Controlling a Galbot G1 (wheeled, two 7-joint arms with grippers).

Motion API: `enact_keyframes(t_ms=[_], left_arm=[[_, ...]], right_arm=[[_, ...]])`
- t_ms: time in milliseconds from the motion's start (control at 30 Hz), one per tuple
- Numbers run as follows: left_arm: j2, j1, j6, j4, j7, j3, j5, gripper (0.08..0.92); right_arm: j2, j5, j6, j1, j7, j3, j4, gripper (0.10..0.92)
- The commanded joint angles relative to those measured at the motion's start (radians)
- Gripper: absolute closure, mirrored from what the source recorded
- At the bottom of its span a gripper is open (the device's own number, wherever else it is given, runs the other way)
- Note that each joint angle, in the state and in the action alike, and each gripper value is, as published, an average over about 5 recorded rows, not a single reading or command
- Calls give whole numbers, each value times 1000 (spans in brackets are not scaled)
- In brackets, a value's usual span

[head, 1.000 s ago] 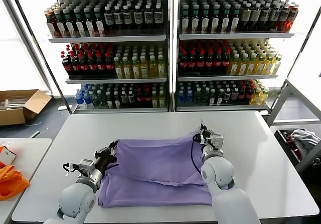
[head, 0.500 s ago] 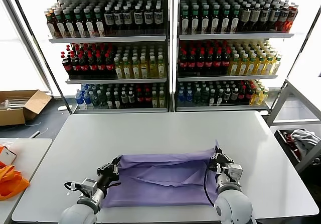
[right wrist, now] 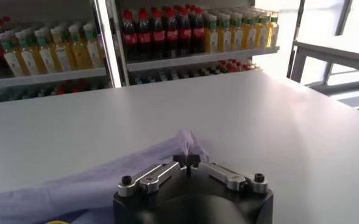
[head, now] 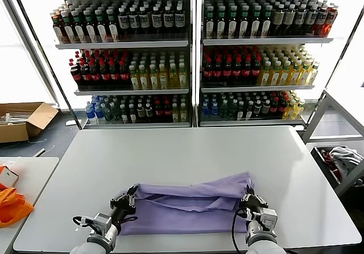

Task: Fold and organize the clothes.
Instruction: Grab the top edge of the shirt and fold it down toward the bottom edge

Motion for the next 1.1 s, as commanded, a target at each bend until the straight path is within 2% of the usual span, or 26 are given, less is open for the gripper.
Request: enact_keyframes(t_ms=[33, 333, 433, 533, 667, 833, 1100], left_arm=[[-4, 25, -12, -8, 2, -7, 77, 916], [-9, 54, -27, -38, 2, -30, 170, 910], [-16, 67, -19, -62, 1, -28, 188, 858], [-24, 84, 2, -86, 0, -25, 204, 774], [-34, 96, 33, -96, -9, -27, 237, 653], [-53, 100, 78, -94, -26, -39, 246, 514], [-131, 89, 78, -130, -77, -50, 182, 281]], right_arm=[[6, -30, 23, -55, 3, -12, 0, 914], [2, -73, 48, -65, -1, -23, -37, 914], [1, -84, 45, -64, -2, -26, -40, 911], [-2, -93, 37, -64, -1, -30, -39, 874], [-8, -111, 25, -63, -1, -34, -34, 792], [-20, -147, 15, -56, 2, -21, -16, 649], [-58, -100, 3, -65, -4, 28, 108, 416]])
